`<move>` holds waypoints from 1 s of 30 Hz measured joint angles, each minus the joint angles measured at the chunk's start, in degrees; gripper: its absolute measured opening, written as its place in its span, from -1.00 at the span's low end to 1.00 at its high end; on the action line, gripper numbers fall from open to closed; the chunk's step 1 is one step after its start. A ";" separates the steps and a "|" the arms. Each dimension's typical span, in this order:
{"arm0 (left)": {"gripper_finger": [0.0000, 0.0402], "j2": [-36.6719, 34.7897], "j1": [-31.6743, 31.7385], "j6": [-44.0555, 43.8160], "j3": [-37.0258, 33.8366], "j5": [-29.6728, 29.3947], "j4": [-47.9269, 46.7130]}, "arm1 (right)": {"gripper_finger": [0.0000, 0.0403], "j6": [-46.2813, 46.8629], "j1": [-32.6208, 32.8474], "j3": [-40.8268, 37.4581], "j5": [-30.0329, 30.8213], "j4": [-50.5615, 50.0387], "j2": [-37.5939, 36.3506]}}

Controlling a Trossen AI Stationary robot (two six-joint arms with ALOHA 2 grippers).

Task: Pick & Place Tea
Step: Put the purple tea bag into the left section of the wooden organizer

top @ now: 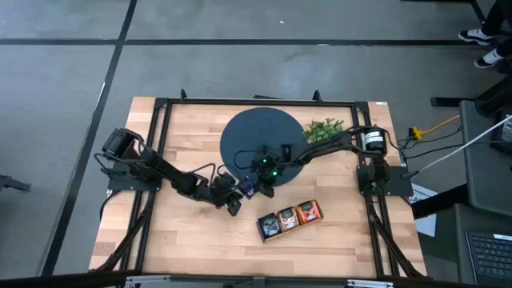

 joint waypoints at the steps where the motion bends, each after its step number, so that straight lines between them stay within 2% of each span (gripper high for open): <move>1: -0.94 -0.85 0.22 0.89 0.03 0.37 0.10 | -0.97 -0.80 0.00 0.00 0.09 -1.71 -1.13; 5: -0.93 -4.60 1.06 4.60 0.11 0.85 0.16 | -0.94 -4.23 0.06 0.07 3.08 -8.16 -6.39; 10: -0.92 -9.29 2.89 9.45 0.13 -2.29 0.13 | -0.98 -9.81 1.20 0.07 12.81 -16.66 -12.12; 15: -0.89 -11.63 5.81 10.30 0.13 -8.74 0.15 | -0.97 -17.57 3.13 0.09 29.30 -25.04 -15.62; 18: -0.81 -11.83 8.81 11.05 0.13 -6.93 1.94 | -0.97 -21.66 4.46 0.04 40.30 -27.23 -16.05; 22: -0.64 -11.61 13.27 11.13 0.13 -1.38 5.82 | -0.97 -25.49 5.42 0.04 50.55 -25.34 -16.11; 26: -0.45 -11.57 16.90 6.85 0.13 -0.27 9.25 | -0.97 -28.95 5.58 0.04 59.86 -23.69 -16.11; 30: -0.32 -11.55 20.92 -2.54 0.13 -3.75 10.54 | -0.97 -32.25 5.53 0.04 69.19 -23.82 -16.11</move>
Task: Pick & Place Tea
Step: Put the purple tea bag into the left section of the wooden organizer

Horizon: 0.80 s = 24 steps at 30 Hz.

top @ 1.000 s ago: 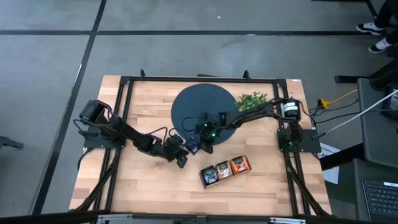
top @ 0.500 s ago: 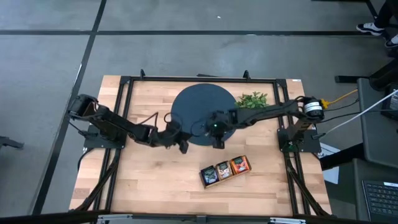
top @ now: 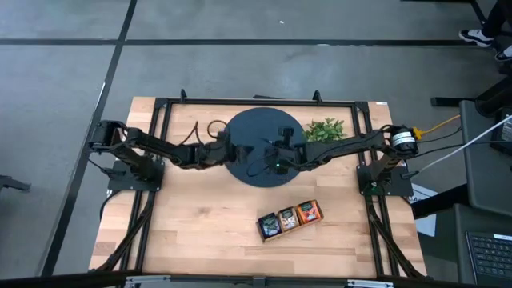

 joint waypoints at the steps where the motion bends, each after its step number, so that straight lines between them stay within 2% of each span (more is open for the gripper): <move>1: -0.30 0.00 1.19 -2.31 0.00 -0.40 0.15 | -0.97 -0.78 0.00 0.00 2.06 0.03 0.00; 4: -0.26 0.00 5.11 -7.54 0.00 0.10 0.52 | -0.97 -2.90 -0.28 0.00 6.34 0.87 0.00; 9: -0.27 0.00 10.05 -14.79 0.00 4.59 6.08 | -0.97 -8.48 -0.76 0.00 6.92 5.04 0.00; 12: -0.27 0.00 11.31 -15.03 0.00 8.19 10.55 | -0.97 -13.54 -0.76 0.00 6.85 7.25 0.00; 16: -0.26 0.00 11.65 -16.35 0.00 10.22 14.63 | -0.97 -19.17 -0.76 0.00 6.95 9.84 0.00; 24: -0.26 0.00 11.65 -16.45 0.00 12.14 14.47 | -0.97 -26.02 -0.76 0.00 10.72 11.82 0.00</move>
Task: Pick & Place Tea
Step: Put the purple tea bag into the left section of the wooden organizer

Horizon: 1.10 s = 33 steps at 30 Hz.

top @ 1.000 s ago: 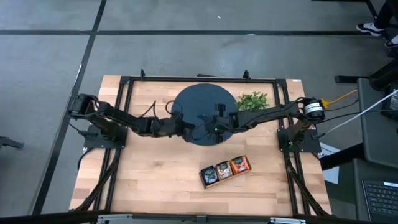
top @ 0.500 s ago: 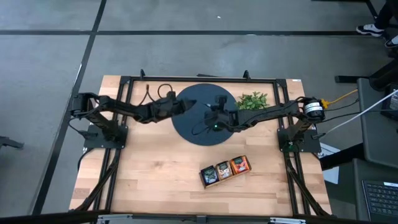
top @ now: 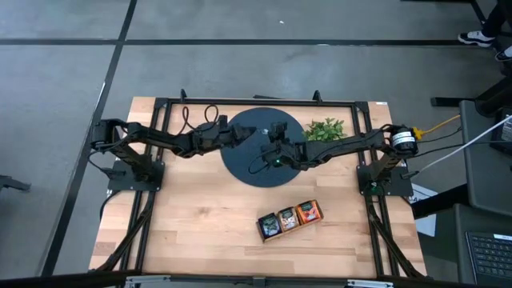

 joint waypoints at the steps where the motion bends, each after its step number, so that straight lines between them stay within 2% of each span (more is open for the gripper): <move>1: -0.26 0.00 0.00 0.00 0.00 -0.26 0.02 | -0.97 -0.61 0.00 0.00 -0.12 0.00 0.00; 13: -0.27 0.00 -0.11 -0.31 0.00 -1.90 0.04 | -0.97 -2.51 -0.02 0.00 -0.41 3.79 0.00; 22: -0.30 0.00 -0.87 4.50 0.00 -2.12 0.02 | -0.97 -2.46 -0.02 0.00 -1.79 4.61 0.00; 27: -0.50 0.00 -1.24 4.66 0.00 -2.02 0.02 | -0.97 -2.24 -0.02 0.00 -4.81 5.03 0.00; 33: -0.83 0.00 -1.24 5.81 0.00 -0.92 0.02 | -0.94 -2.10 -0.02 0.00 -4.96 4.98 0.00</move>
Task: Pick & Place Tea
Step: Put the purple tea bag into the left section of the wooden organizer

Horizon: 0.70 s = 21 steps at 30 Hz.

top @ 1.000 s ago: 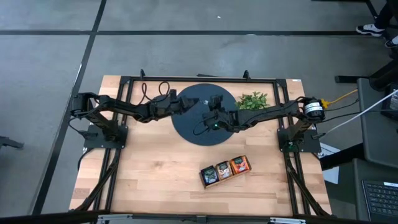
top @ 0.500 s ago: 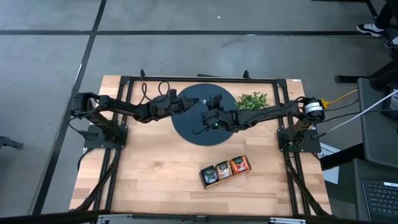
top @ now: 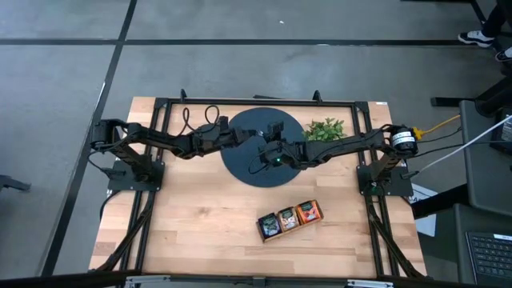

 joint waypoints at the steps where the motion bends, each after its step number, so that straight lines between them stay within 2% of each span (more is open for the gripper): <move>1: -0.88 0.00 0.00 0.67 0.00 0.01 0.00 | -0.93 0.02 0.00 0.00 0.00 0.01 0.00; 4: -0.97 0.00 0.00 1.31 0.00 0.16 -0.02 | -0.89 0.10 0.00 0.00 -0.08 0.02 0.00; 9: -0.98 0.02 0.00 2.65 0.00 1.63 -0.11 | -0.77 2.52 0.00 0.00 -4.07 -0.98 0.00; 15: -0.98 0.04 0.00 5.56 0.00 2.71 -0.32 | -0.48 9.81 0.00 0.07 -10.24 -3.90 -0.04; 21: -0.99 0.04 -0.04 9.81 0.00 4.48 -0.01 | -0.19 18.60 0.17 0.07 -12.16 -11.42 -0.07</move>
